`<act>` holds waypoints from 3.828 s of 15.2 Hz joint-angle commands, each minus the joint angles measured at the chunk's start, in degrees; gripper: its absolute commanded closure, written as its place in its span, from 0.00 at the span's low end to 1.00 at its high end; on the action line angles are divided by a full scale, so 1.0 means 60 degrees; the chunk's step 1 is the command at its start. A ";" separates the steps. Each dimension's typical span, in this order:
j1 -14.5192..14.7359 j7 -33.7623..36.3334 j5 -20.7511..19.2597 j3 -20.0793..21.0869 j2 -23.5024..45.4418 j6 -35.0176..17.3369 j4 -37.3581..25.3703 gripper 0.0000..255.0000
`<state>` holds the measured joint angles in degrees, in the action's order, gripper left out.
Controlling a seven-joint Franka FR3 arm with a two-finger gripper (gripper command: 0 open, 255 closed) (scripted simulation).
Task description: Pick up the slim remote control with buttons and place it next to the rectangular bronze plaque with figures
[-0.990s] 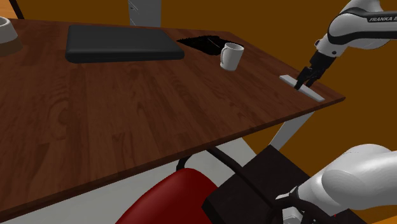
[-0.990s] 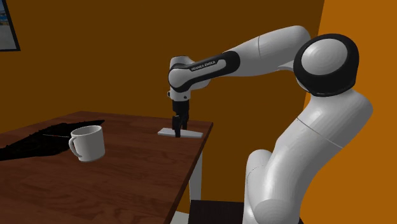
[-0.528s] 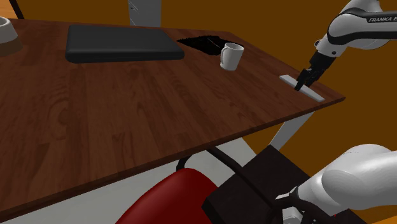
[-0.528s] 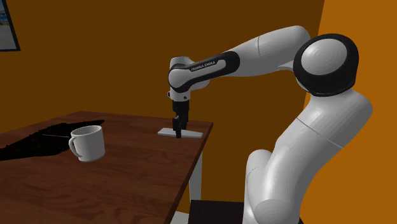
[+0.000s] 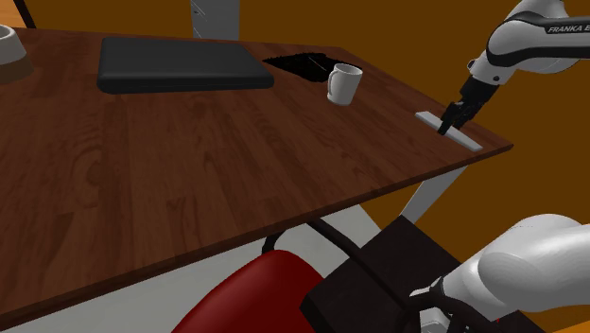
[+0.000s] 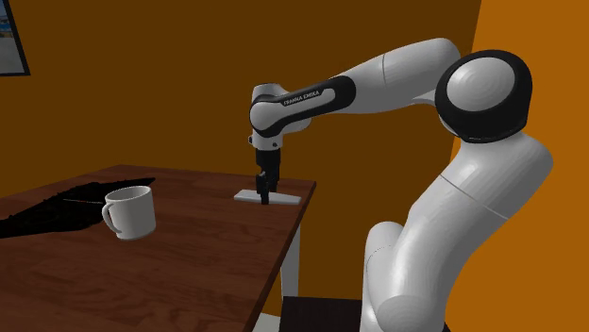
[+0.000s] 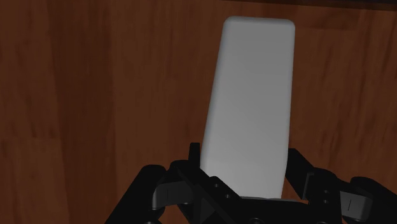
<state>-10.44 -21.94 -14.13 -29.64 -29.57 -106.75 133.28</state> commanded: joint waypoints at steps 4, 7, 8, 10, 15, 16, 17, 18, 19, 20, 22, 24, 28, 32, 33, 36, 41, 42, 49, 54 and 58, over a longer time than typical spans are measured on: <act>0.0026 -0.0009 0.0061 0.0105 -0.0047 0.0517 -0.0468 1.00; 0.0049 -0.0019 0.0109 0.0176 -0.0058 0.0899 -0.0838 1.00; 0.0057 -0.0024 0.0126 0.0198 -0.0057 0.1026 -0.0964 1.00; 0.0074 -0.0034 0.0159 0.0241 -0.0048 0.1277 -0.1223 1.00; 0.0121 -0.0067 0.0245 0.0334 0.0012 0.1899 -0.1902 1.00; 0.0131 -0.0075 0.0262 0.0350 0.0031 0.2023 -0.2043 1.00; 0.0142 -0.0084 0.0280 0.0366 0.0052 0.2146 -0.2186 1.00; 0.0152 -0.0093 0.0297 0.0380 0.0075 0.2270 -0.2332 1.00; 0.0163 -0.0102 0.0315 0.0394 0.0101 0.2393 -0.2479 1.00; 0.0174 -0.0112 0.0333 0.0407 0.0128 0.2516 -0.2628 1.00; 0.0196 -0.0134 0.0369 0.0430 0.0189 0.2761 -0.2932 1.00; 0.0219 -0.0157 0.0406 0.0450 0.0259 0.3007 -0.3244 1.00; 0.0450 0.0477 0.0682 0.0927 0.0458 0.3041 -0.3383 1.00; 0.0772 0.1299 0.1034 0.1499 0.0811 0.2940 -0.3536 1.00; 0.0853 0.1496 0.1122 0.1636 0.0922 0.2915 -0.3601 1.00; 0.1102 0.2073 0.1377 0.2022 0.1308 0.2845 -0.3860 1.00; 0.1515 0.2979 0.1764 0.2606 0.2114 0.2761 -0.4517 1.00; 0.1595 0.3153 0.1835 0.2715 0.2299 0.2752 -0.4683 1.00; 0.2137 0.4303 0.2245 0.3392 0.3805 0.2812 -0.6203 1.00; 0.2503 0.5061 0.2443 0.3791 0.5125 0.3040 -0.7742 1.00; 0.2790 0.5632 0.2548 0.4054 0.6378 0.3402 -0.9356 1.00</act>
<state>5.81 10.83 0.96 -5.76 6.44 -86.84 79.94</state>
